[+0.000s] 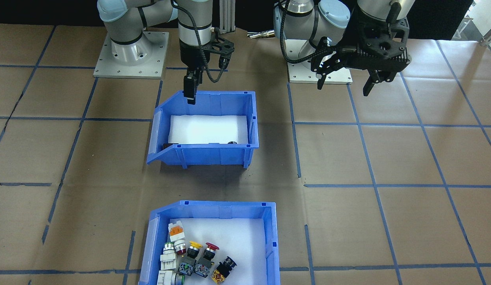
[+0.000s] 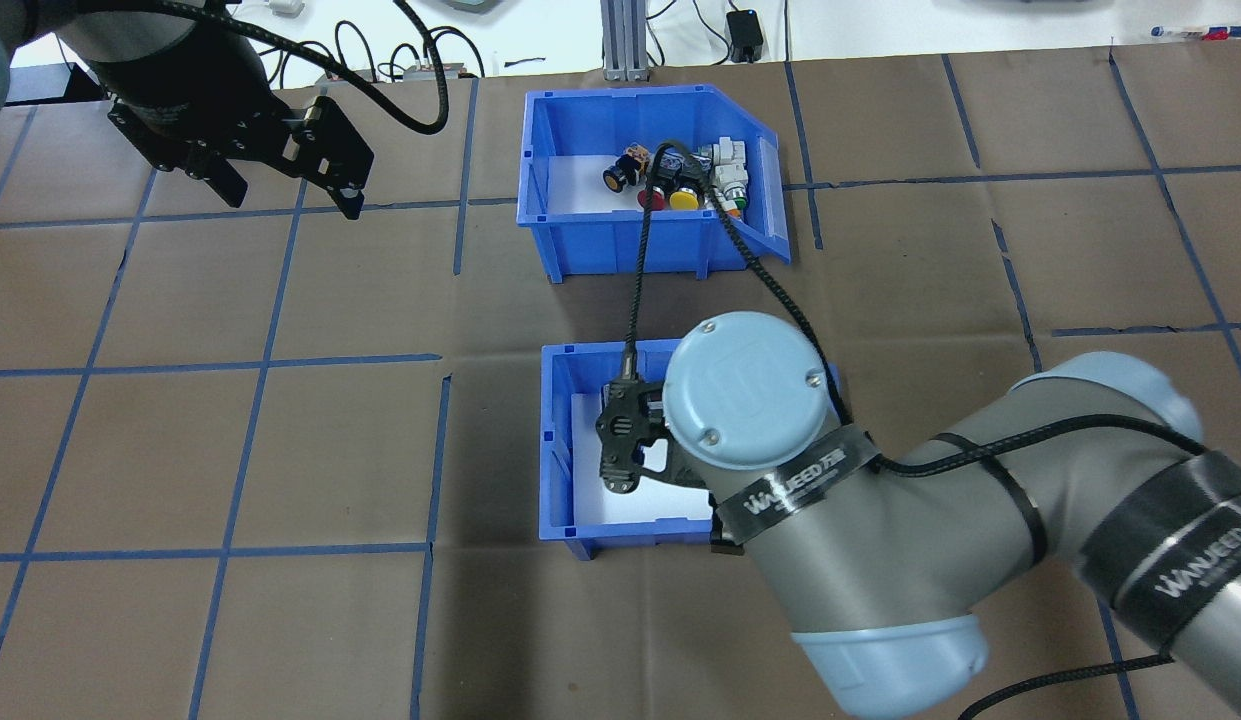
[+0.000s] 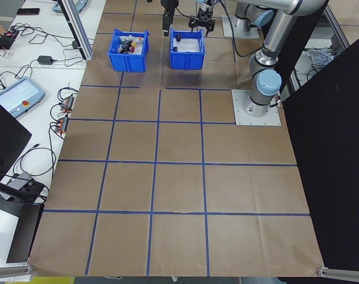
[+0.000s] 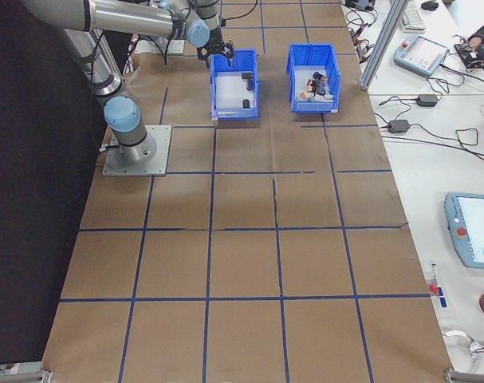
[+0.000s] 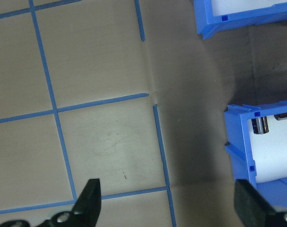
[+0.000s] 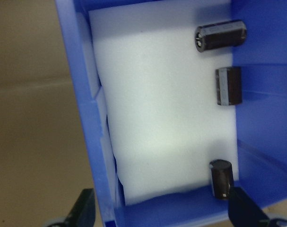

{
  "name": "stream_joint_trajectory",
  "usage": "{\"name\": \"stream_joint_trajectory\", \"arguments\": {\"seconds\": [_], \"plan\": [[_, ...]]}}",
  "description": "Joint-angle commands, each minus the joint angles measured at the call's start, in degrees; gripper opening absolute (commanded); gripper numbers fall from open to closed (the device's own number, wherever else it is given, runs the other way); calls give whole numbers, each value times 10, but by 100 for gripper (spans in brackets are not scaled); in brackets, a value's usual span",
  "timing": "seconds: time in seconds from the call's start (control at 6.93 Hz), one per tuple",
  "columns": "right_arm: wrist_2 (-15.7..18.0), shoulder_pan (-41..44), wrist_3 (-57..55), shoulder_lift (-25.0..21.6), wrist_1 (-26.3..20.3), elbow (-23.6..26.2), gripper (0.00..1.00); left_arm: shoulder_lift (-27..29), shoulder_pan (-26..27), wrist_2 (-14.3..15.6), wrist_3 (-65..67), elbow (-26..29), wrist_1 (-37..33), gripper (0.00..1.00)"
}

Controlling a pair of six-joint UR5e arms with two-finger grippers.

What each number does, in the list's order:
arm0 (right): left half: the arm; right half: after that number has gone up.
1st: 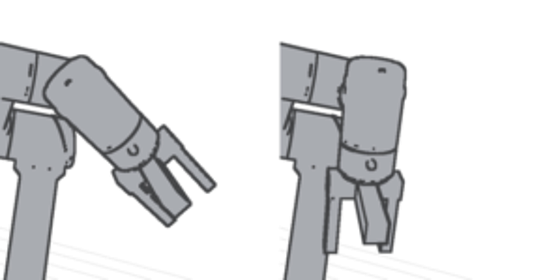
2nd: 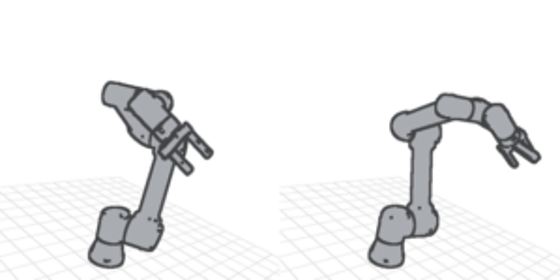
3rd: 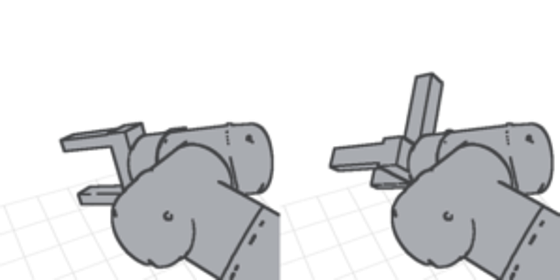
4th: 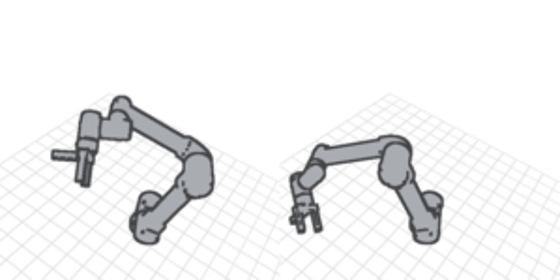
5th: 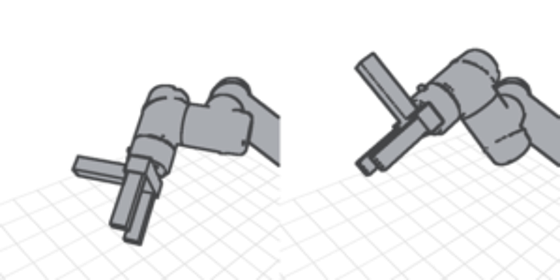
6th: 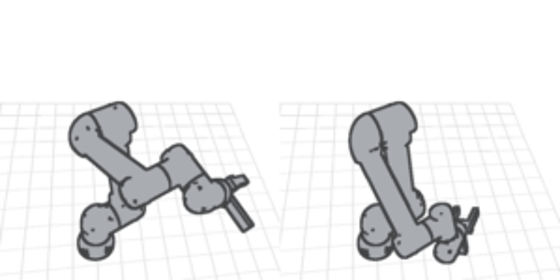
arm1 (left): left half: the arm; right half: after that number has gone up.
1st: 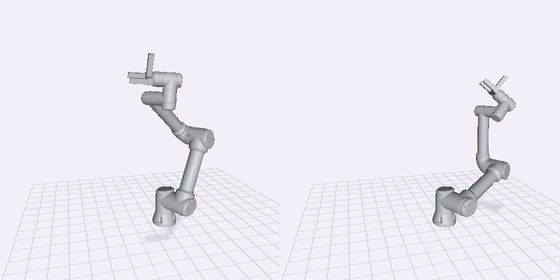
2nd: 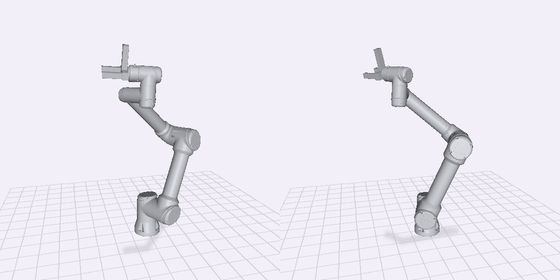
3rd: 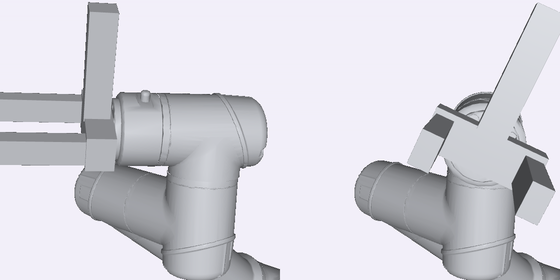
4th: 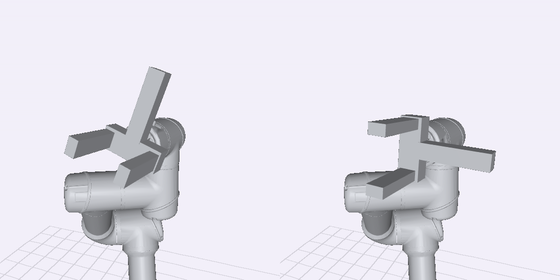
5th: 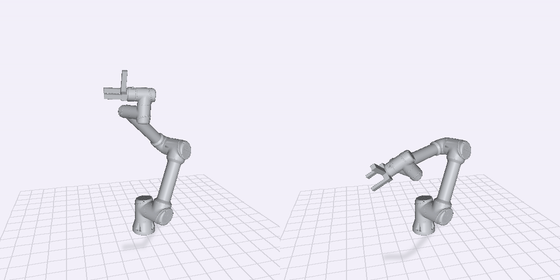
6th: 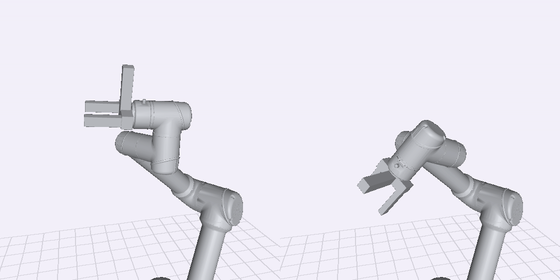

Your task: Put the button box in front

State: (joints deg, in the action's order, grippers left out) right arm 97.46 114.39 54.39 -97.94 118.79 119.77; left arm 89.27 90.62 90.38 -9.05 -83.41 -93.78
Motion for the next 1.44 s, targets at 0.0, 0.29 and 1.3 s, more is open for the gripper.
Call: {"name": "stream_joint_trajectory", "arguments": {"seconds": [0.0, 0.29, 1.3], "plan": [[-63, -119, -28, -23, -24, -40, 100, 0, 0, 0, 3, 2, 0, 100], [-72, -225, -106, -16, -99, -129, 100, -1, -1, 0, 3, 2, 0, 100], [-63, -247, -558, 145, -252, -354, 100, -1, -3, 1, 3, 1, -1, 100]]}}
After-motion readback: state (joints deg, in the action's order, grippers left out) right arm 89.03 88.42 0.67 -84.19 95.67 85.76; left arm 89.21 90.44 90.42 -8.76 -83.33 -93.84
